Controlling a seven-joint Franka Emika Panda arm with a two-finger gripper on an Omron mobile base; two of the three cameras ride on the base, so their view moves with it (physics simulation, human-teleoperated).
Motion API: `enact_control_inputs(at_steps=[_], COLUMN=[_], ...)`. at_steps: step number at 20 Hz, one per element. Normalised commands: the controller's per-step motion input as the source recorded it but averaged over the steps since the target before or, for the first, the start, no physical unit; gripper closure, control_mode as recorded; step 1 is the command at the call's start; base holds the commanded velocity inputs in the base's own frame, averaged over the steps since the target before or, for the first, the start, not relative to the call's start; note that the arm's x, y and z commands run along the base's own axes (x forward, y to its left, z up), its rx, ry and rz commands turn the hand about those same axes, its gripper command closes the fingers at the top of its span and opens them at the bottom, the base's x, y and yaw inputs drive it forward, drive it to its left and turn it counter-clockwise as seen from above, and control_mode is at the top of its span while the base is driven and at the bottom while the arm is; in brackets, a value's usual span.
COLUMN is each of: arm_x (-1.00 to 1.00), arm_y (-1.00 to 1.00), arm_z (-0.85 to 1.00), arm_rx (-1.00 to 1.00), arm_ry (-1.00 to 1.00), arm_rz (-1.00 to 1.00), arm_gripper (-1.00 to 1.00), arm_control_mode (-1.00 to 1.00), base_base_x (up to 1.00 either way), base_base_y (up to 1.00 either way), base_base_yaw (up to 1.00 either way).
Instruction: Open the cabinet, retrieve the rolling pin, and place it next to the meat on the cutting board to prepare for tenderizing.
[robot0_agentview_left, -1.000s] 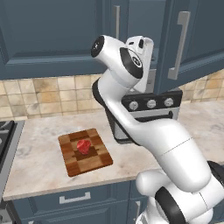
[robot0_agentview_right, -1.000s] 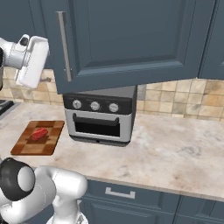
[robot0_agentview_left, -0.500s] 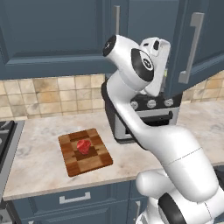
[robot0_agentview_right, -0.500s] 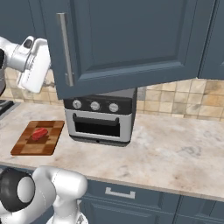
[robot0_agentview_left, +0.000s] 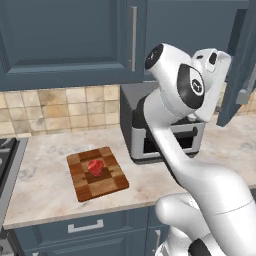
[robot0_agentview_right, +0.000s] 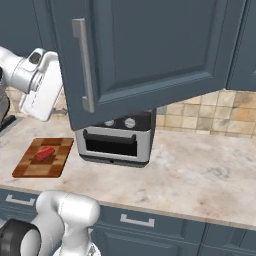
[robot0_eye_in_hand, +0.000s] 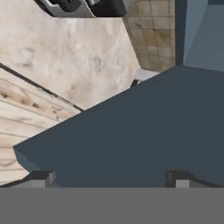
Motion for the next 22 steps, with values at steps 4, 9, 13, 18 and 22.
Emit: enact_control_inputs(at_steps=[4,9,13,18,22], arm_x=[-0.30,-0.35,-0.38,-0.37,-0.46], arm_y=[-0.95,-0.98,-0.98,-0.87,-0.36], arm_z=[0.00,0.00,0.00,0.00,0.00], arm_rx=[0.00,0.00,0.00,0.00,0.00], arm_ry=[0.01,0.00,0.00,0.00,-0.01], arm_rz=[-0.08,-0.07,-0.08,-0.07,-0.04], arm_gripper=[-1.00,-1.00,-1.00,-1.00,-1.00], arm_control_mode=[-1.00,-1.00,-1.00,-1.00,-1.00], base_base_x=[0.00,0.00,0.00,0.00,0.00], base_base_y=[0.00,0.00,0.00,0.00,0.00], base_base_yaw=[0.00,0.00,0.00,0.00,0.00])
